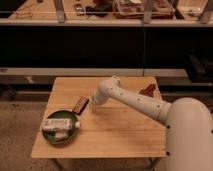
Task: Push the eraser across the table
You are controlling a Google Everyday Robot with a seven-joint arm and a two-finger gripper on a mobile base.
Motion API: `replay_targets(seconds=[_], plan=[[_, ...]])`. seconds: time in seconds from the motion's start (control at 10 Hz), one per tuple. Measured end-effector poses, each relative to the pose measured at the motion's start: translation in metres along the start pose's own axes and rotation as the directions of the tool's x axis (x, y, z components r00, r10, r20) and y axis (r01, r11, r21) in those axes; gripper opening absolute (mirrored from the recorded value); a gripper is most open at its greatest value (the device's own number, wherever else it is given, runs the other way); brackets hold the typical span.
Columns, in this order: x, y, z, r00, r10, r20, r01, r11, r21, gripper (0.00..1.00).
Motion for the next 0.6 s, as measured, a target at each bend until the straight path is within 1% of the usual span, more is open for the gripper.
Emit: replay_targets(seconds=[0.2,0.3,0.4,0.6], plan=[[-0.003,-0.008,0.007,1.0,-0.03,0.003,0.03,1.0,-0.005,0.0],[0.001,-0.016,0.009,0.999,-0.035,0.001,0.035,0.999,-0.003,0.0],[0.006,-0.024,0.011,0.999,-0.039,-0.002,0.039,0.999,0.001,0.0],[0.023,-0.044,0.013,0.999,-0.045,-0.012,0.045,0.999,0.016,0.0]])
